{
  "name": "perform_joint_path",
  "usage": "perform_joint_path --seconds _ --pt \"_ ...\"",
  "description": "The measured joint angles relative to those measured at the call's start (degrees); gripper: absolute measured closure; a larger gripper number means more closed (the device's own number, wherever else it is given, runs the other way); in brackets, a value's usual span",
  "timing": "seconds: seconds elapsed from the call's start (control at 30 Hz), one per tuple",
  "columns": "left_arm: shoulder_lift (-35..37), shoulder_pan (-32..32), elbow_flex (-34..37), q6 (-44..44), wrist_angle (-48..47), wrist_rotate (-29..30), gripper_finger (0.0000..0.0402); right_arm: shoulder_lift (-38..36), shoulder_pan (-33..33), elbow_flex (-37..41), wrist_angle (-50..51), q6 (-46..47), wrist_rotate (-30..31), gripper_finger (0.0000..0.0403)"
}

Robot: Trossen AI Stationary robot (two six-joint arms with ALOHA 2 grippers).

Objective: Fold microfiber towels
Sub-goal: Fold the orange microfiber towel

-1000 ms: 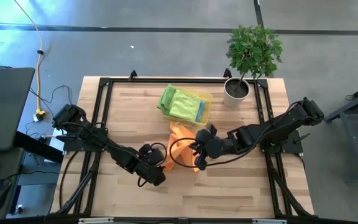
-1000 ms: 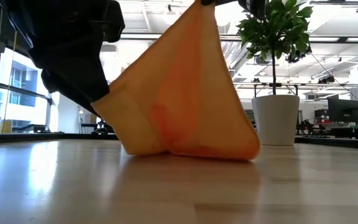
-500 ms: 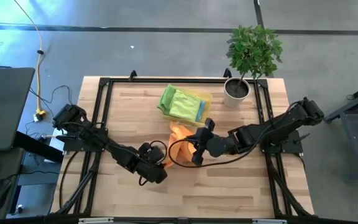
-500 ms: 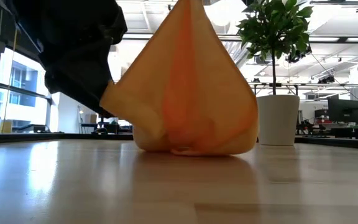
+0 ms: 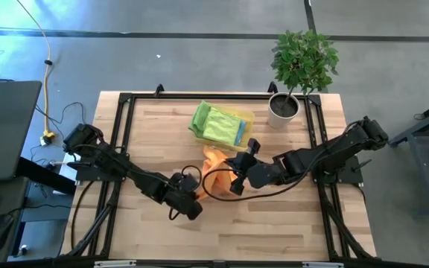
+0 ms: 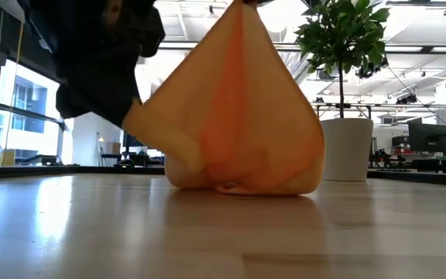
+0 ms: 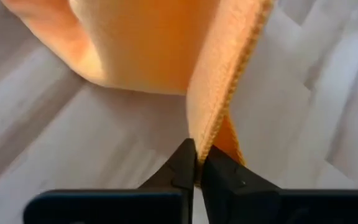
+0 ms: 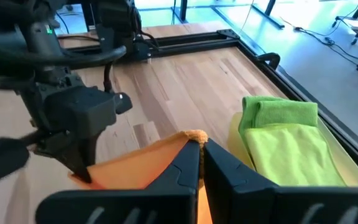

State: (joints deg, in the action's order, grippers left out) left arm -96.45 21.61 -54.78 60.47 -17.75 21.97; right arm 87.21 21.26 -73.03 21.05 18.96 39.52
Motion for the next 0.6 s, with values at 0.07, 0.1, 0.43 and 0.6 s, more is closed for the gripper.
perform_joint_path --seconds 0.07,0.1,0.43,0.6 --pt "0.7 0.0 0.0 0.4 0.1 -1.3 0.0388 0.0 0.0 0.0 0.3 0.0 0.0 0.0403" --pt "0.9 0.0 0.0 0.4 -0.1 -1.7 0.0387 0.0 0.0 0.0 0.3 0.0 0.0 0.0403" --pt "7.1 -0.2 -13.9 -15.4 -26.0 -0.9 0.0400 -0.4 0.9 0.0 -1.3 -12.0 -0.6 0.0403" --pt "7.5 -0.2 -27.2 -25.3 -44.8 8.0 0.0401 -3.8 1.0 0.0 -3.7 -11.4 -0.4 0.0403"
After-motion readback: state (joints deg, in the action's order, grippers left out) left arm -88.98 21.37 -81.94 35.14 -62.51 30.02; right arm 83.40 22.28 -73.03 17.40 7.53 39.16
